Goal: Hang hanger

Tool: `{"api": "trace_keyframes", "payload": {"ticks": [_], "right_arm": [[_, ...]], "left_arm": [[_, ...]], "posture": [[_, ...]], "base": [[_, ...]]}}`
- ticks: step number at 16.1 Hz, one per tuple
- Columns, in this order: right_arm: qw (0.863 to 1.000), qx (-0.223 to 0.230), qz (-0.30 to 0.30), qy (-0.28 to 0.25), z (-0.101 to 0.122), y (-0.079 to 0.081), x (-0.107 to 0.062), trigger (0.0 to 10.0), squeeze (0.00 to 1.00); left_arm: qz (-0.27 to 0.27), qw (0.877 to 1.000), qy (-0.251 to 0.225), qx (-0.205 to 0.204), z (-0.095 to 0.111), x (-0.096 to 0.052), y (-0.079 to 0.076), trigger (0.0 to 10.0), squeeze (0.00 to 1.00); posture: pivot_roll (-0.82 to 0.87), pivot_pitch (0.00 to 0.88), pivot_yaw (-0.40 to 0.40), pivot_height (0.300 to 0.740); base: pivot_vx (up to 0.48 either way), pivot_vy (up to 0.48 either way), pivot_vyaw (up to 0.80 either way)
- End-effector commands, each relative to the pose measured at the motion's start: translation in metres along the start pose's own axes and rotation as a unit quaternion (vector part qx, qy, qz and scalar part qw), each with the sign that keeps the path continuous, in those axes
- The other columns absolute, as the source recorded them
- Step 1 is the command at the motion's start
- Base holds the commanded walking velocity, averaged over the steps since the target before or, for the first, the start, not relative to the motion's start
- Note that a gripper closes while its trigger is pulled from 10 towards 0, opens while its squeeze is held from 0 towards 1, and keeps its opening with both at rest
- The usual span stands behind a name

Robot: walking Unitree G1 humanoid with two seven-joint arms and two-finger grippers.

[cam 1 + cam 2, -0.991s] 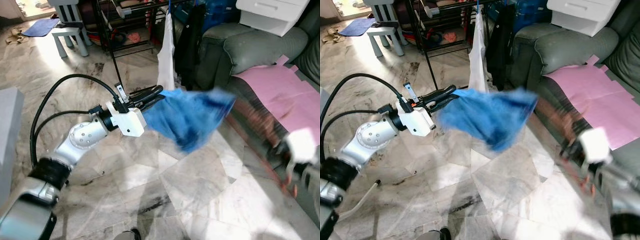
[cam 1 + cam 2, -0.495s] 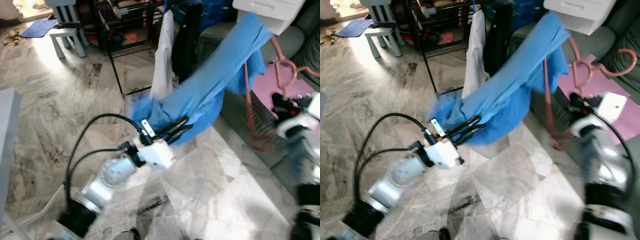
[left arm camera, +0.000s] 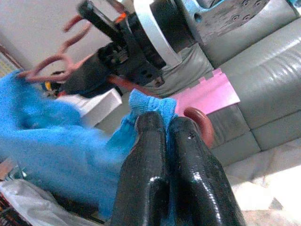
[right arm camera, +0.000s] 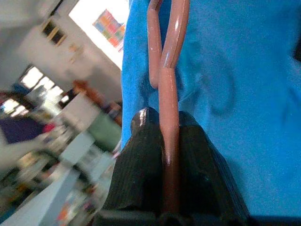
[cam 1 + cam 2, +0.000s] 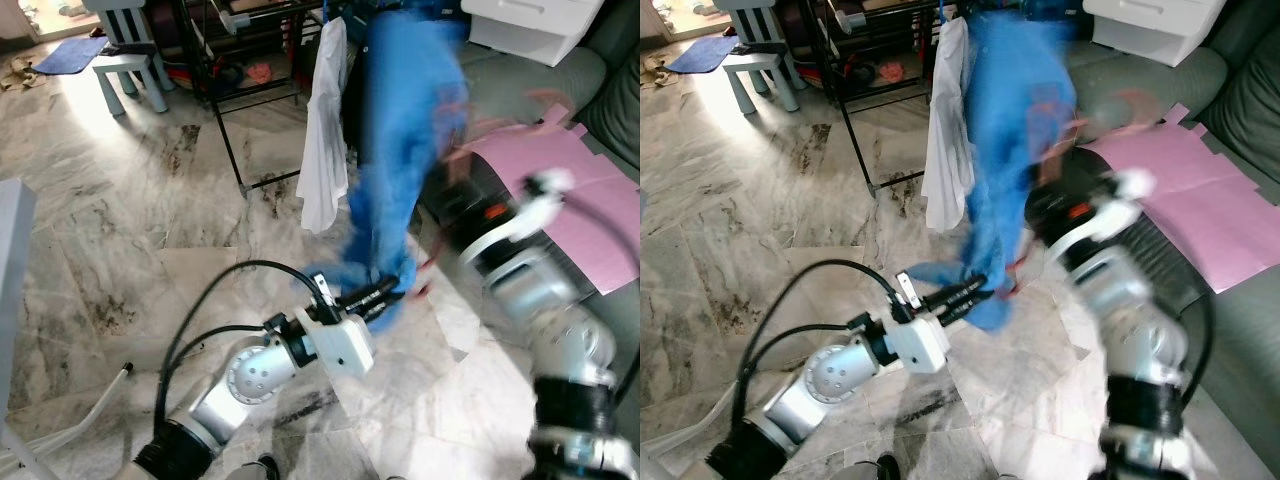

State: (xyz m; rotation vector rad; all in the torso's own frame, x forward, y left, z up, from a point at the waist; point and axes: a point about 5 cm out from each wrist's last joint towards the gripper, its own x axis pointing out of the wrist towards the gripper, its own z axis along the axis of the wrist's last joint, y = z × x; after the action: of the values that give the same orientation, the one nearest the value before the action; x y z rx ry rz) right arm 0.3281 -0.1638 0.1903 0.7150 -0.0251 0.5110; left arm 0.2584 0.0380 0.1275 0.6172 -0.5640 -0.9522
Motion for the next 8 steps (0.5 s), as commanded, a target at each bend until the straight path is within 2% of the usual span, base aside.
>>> {"api": "trace_keyframes", "payload": {"ticks": [1, 3, 4, 5, 6, 8], "right_arm": [[1.0, 0.003, -0.01, -0.023, 0.009, 0.0, -0.002, 10.0, 0.0], [0.998, 0.025, -0.036, -0.038, 0.01, -0.005, -0.003, 10.0, 0.0], [0.996, 0.019, -0.072, -0.055, 0.012, -0.011, -0.005, 10.0, 0.0], [0.993, -0.011, -0.099, -0.059, 0.014, -0.015, -0.007, 10.0, 0.0], [0.992, -0.015, -0.105, -0.068, 0.016, -0.017, -0.007, 10.0, 0.0], [0.992, -0.057, -0.097, -0.06, 0.018, -0.014, -0.006, 10.0, 0.0]], "left_arm": [[-0.008, 1.0, 0.011, -0.003, -0.003, -0.002, -0.003, 10.0, 0.0], [-0.01, 1.0, 0.012, -0.008, -0.003, -0.004, -0.006, 10.0, 0.0], [-0.017, 1.0, 0.014, -0.013, -0.002, -0.006, -0.011, 10.0, 0.0], [-0.017, 0.999, 0.019, -0.023, -0.003, -0.007, -0.015, 10.0, 0.0], [-0.014, 0.999, 0.03, -0.038, -0.006, -0.008, -0.016, 10.0, 0.0], [-0.027, 0.998, 0.045, -0.046, -0.012, -0.009, -0.018, 10.0, 0.0]], "posture": [[-0.1, 0.145, 0.018, 0.74], [-0.1, 0.144, 0.017, 0.74], [-0.1, 0.145, 0.017, 0.74], [-0.09, 0.145, 0.015, 0.74], [-0.09, 0.145, 0.014, 0.74], [-0.09, 0.144, 0.011, 0.74]], "base": [[0.0, 0.0, 0.0], [0.0, 0.0, 0.0], [0.0, 0.0, 0.0], [0.0, 0.0, 0.0], [0.0, 0.0, 0.0], [0.0, 0.0, 0.0]]}}
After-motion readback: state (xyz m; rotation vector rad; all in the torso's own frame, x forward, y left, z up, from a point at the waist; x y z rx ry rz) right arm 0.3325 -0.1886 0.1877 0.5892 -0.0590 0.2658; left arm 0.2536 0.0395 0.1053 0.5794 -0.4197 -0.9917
